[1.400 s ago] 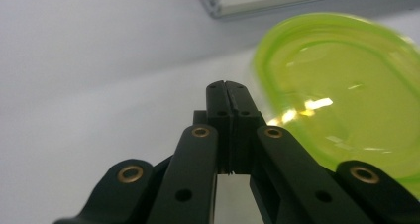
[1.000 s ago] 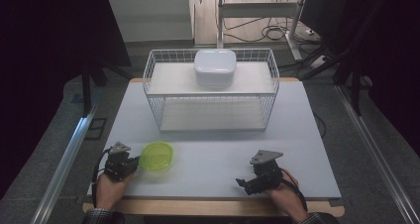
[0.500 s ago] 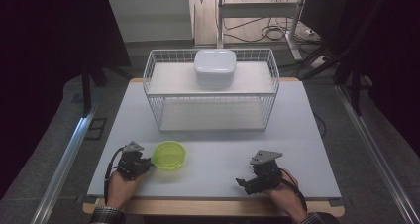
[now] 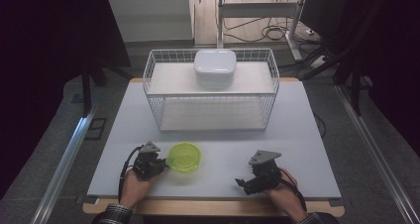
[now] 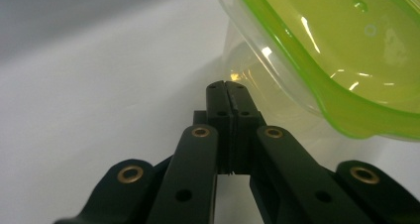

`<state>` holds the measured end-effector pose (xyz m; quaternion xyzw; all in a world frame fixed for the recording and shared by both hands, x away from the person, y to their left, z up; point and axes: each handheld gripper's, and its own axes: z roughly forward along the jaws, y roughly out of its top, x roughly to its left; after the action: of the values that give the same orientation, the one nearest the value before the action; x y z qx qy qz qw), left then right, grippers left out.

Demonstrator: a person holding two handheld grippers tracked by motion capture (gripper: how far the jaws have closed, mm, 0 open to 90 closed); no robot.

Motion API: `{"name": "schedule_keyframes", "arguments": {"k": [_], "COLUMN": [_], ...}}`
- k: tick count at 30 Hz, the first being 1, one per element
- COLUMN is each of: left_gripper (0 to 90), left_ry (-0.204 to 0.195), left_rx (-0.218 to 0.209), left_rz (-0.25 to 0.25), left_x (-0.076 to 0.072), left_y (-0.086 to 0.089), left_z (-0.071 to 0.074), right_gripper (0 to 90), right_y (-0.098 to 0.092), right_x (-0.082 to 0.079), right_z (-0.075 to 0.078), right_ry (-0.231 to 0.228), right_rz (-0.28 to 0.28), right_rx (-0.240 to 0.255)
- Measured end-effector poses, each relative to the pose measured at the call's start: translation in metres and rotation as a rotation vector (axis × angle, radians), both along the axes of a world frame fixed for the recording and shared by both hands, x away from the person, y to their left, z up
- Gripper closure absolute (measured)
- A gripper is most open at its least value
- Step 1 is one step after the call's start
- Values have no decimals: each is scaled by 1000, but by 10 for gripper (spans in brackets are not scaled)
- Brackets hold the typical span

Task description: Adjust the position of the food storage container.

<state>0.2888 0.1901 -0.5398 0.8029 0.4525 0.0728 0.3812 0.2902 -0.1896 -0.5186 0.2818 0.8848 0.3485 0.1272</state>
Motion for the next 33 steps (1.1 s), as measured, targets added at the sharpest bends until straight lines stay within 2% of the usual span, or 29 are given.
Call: {"name": "schedule_keyframes", "arguments": {"k": [16,17,24,31,33], "left_gripper": [899,900,899,896,854], "left_ry": [-2,-11,-13,-26,-38], "left_rx": [-10,-1,-17,1,10], "left_rz": [-133,-151,-177,-184,-174], "left_x": [-5,-6,-10,-10,-11], "left_y": [-44,-46,-62,-70,-68], "left_z": [3,3,4,4,6], "right_gripper": [45,46,45,45,45], "right_y": [-1,-2,-3,-3,-4], "right_x": [1,2,2,2,2], "right_z": [0,0,1,1,1], "right_ry": [3,3,1,3,3], "right_rz": [-13,-15,-20,-20,-23], "right_rx": [5,6,12,12,13]}}
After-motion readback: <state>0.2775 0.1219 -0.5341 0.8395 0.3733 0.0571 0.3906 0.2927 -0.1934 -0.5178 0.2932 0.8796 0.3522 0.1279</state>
